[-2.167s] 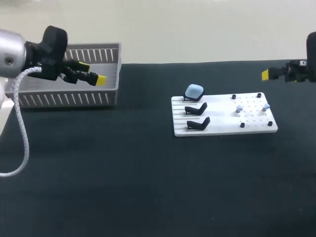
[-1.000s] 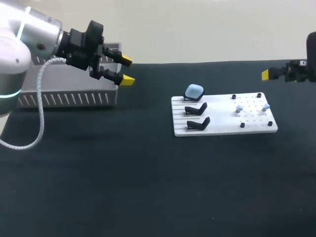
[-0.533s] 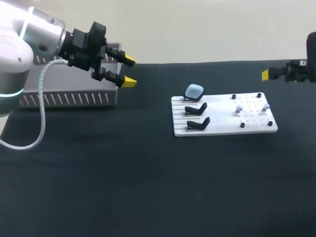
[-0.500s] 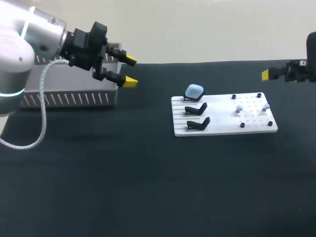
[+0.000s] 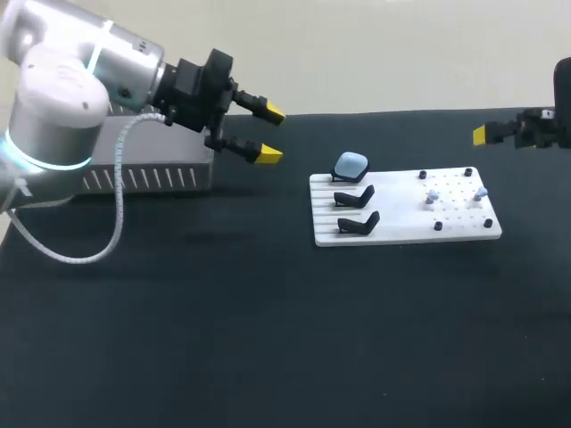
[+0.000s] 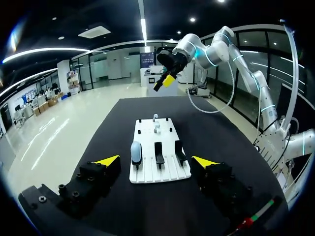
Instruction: Pick up each earbud case from the left stands, insert the matching earbuds, close the lid, and place the case in the box.
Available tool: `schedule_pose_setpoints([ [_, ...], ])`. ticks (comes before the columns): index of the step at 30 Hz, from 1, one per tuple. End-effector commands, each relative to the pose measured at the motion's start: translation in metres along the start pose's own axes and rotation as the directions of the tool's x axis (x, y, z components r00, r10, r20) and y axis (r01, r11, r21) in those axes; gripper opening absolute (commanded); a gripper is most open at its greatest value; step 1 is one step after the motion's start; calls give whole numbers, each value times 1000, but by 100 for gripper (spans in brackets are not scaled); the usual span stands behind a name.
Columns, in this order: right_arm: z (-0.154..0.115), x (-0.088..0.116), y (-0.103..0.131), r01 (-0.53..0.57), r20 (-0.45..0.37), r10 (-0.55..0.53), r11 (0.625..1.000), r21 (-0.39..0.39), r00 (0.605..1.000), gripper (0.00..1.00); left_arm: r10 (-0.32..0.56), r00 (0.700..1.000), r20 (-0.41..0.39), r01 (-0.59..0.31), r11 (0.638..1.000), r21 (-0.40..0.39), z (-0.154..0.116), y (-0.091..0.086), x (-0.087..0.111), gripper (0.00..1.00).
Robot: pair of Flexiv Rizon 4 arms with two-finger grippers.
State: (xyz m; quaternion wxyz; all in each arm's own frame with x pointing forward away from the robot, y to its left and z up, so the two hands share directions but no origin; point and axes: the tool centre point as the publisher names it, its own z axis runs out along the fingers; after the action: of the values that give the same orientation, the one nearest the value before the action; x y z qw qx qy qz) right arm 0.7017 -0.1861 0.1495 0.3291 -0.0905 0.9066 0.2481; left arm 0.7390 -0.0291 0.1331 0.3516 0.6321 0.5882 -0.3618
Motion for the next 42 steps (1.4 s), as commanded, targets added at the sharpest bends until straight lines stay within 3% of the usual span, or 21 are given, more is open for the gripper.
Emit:
schedule_pose_setpoints([
  [1, 0, 0, 0, 1, 0, -1, 1000, 1, 1000, 100, -12, 1000, -3, 12, 999, 30, 9, 5, 2, 100],
  [6, 0, 0, 0, 1, 0, -1, 1000, 1, 1000, 100, -61, 998, 21, 60, 997, 47, 21, 1, 12, 100],
  [16, 0, 0, 0, 1, 0, -1, 1000, 1, 1000, 100, -62, 998, -5, 62, 997, 52, 48, -2, 28, 100],
  [42, 0, 0, 0, 1, 0, -1, 1000, 1, 1000, 100, -105, 994, 38, 102, 992, 74, 89, 36, 50, 100],
])
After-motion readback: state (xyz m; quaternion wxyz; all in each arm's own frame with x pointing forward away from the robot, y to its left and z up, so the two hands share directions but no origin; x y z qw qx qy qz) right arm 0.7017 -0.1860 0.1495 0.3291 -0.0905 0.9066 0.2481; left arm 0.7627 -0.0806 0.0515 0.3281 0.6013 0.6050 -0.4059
